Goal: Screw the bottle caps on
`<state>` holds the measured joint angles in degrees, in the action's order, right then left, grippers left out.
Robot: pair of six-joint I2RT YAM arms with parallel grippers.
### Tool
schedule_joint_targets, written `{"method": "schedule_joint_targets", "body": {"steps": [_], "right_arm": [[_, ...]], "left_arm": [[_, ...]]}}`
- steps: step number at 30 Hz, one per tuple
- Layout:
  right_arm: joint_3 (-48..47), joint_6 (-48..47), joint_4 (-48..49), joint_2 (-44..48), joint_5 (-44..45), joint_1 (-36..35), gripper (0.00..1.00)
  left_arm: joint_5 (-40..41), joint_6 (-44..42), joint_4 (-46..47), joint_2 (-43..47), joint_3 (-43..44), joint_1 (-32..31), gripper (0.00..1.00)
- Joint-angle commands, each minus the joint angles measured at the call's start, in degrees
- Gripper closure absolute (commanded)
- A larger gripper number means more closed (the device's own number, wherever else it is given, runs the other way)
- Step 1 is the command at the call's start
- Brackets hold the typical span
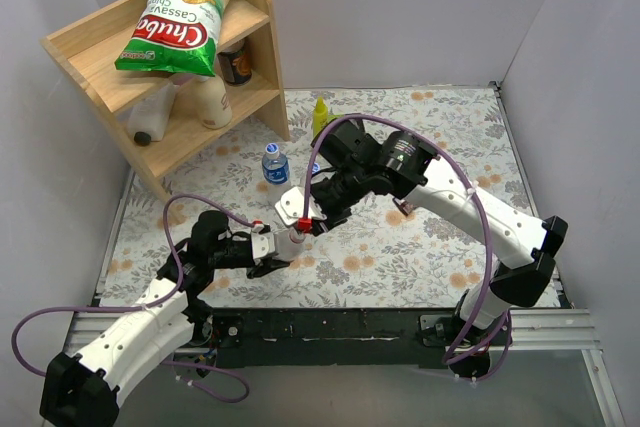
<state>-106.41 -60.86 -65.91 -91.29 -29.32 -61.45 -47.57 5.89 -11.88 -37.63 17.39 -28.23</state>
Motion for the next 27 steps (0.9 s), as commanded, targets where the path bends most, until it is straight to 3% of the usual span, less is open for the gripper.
{"method": "schedule_joint_targets", "body": {"steps": [1, 11, 27], "right_arm": [[-2.74, -1.54, 0.26, -1.09, 0.32, -1.04, 0.86], [-6.18, -5.58, -6.59, -3.98, 1.11, -2.18, 0.86], [-6.53, -6.99, -6.86, -4.69, 4.35, -4.64, 0.86]], "left_arm": [[-1.12, 1.49, 2.82, 0.71, 0.45, -0.60, 1.00], [0.20, 3.68, 6.34, 0.63, 0.98, -0.60, 1.00], [0.81, 5.09, 7.92, -0.08, 2.56, -0.60, 1.00]]}}
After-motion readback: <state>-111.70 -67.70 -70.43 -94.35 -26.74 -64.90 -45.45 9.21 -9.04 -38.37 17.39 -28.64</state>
